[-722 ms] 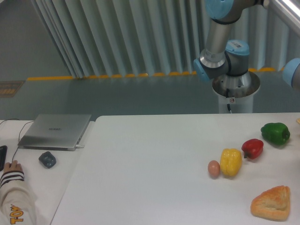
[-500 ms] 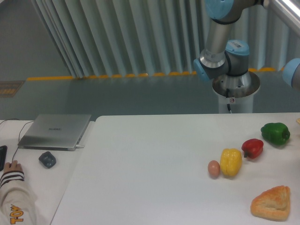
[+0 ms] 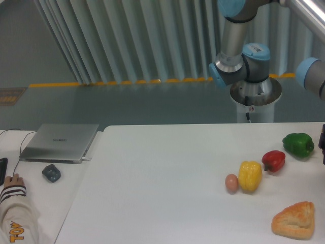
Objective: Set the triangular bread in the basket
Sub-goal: 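Move the gripper down toward the triangular golden bread, then lower the open gripper onto the triangular bread and close on it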
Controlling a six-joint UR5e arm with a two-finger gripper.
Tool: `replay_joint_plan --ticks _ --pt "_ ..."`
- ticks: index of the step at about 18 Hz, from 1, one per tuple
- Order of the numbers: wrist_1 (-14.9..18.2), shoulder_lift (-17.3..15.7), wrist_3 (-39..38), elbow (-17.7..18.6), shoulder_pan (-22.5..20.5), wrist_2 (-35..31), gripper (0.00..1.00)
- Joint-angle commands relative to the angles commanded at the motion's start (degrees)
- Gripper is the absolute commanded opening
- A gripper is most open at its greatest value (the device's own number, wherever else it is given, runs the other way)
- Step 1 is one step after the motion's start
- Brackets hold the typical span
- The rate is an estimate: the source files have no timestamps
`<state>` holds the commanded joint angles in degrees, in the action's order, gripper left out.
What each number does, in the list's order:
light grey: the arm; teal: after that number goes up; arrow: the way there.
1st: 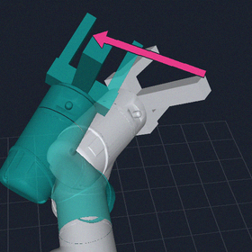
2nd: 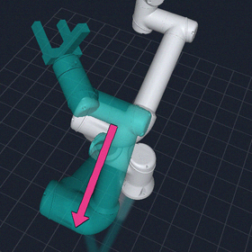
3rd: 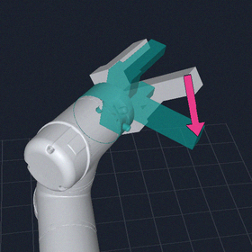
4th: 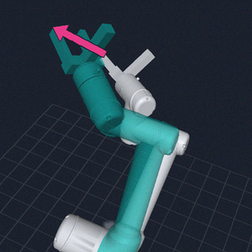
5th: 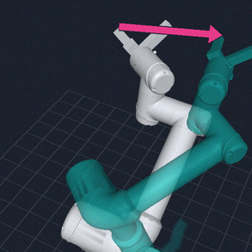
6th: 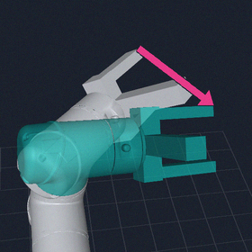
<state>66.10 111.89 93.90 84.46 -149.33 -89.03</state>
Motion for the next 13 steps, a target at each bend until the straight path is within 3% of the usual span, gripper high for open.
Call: replay_joint_plan --ticks 3,9,11,13 --pt "-2.46 -0.09 -12.30 0.89 1.57 0.00 1.00" --pt "-3.26 1.49 -29.63 0.01 5.53 0.00 1.00" --pt "-8.77 2.72 -32.02 0.79 6.68 0.09 1.00" --pt "-9.59 3.60 -32.73 0.71 6.42 4.53 1.00"
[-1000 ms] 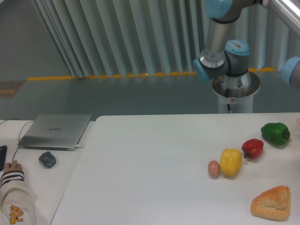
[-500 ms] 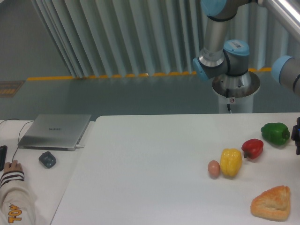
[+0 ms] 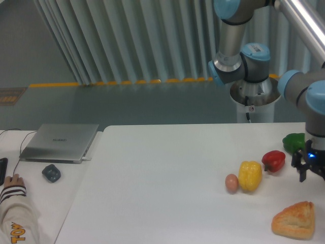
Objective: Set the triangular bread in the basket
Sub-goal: 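Lower the open gripper onto the triangular bread and close on it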
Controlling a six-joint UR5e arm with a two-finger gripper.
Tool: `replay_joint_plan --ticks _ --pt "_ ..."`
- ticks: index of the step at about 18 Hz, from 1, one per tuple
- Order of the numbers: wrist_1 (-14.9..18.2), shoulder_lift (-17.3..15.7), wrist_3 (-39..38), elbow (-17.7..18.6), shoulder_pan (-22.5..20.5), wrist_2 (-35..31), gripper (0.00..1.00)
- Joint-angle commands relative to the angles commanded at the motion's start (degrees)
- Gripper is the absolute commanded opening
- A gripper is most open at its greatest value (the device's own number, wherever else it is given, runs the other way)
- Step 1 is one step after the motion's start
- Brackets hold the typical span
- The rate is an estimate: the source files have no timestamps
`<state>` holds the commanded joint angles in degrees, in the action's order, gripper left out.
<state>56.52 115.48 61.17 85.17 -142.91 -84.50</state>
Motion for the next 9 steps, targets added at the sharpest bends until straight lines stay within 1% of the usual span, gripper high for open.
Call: replay_joint_plan --ticks 1,5,6,7,9 --pt "-0.44 0.09 -0.44 0.00 -0.35 2.74 1.00" --pt "-0.44 0.88 0.17 0.35 -0.35 2.50 1.00" --pt "-0.96 1.32 0.26 0.35 -0.18 2.15 1.00" --pt "-0.97 1.76 1.13 0.35 -0.09 1.37 1.00" --pt "-0.97 2.99 3.50 0.26 0.43 -3.19 1.00"
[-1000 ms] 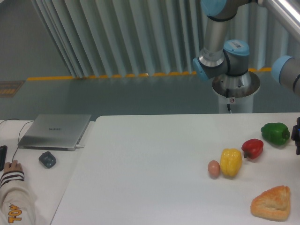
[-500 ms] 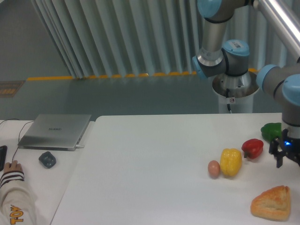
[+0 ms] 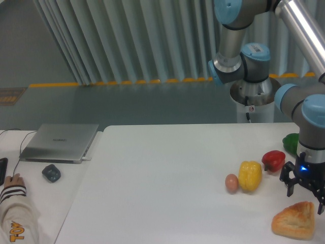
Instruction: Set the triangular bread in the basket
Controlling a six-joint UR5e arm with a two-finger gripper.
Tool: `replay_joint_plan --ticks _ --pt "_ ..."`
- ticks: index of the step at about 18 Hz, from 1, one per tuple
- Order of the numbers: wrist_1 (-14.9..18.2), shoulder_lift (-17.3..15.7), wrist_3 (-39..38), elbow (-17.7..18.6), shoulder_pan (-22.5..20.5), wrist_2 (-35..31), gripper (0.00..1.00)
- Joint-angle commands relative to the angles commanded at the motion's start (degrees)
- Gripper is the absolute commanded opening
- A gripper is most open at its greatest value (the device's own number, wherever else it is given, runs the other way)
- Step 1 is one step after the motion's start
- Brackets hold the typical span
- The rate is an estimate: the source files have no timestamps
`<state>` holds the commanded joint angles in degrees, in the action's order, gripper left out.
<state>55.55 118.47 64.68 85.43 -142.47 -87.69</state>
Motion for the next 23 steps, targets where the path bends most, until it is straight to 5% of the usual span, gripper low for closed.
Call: replay_joint_plan --ticks 9,13,17,18,23 --pt "0.09 2.55 1.15 -0.88 2.20 -3.97 1.00" --pt "0.00 2.64 1.68 -1.14 2.46 -4.06 0.59" --pt "-0.18 2.47 2.47 -1.14 2.46 -4.06 0.29" --pt "-0.26 2.29 2.64 -1.23 2.46 -4.06 0.15" --pt "-0.09 -0.43 6.24 -2.02 1.24 -3.80 0.09"
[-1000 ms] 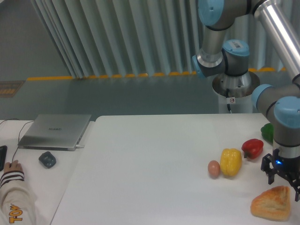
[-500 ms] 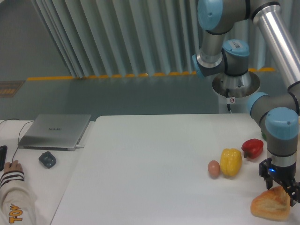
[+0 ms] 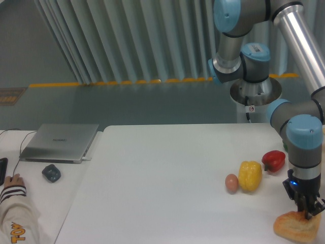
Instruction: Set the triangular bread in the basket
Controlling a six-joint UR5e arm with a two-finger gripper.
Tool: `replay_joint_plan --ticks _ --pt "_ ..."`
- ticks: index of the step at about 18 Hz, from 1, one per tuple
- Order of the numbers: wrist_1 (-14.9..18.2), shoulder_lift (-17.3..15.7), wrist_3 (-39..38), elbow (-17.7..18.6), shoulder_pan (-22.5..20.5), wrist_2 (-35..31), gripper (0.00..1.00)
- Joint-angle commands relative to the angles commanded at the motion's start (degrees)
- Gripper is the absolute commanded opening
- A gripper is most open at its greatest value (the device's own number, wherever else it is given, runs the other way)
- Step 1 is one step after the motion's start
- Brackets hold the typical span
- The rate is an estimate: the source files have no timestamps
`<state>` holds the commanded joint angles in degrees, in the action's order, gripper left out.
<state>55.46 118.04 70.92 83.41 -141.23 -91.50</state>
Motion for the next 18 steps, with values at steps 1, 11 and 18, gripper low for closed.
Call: replay_joint_plan --ticks 1,11,18 --pt "0.09 -0.96 0.96 0.00 -0.79 0.17 0.09" --pt "8.17 -8.88 18.62 0.09 -14.67 0.88 0.10" --pt "7.47 -9.15 31.11 -0.53 -20.66 1.32 0.13"
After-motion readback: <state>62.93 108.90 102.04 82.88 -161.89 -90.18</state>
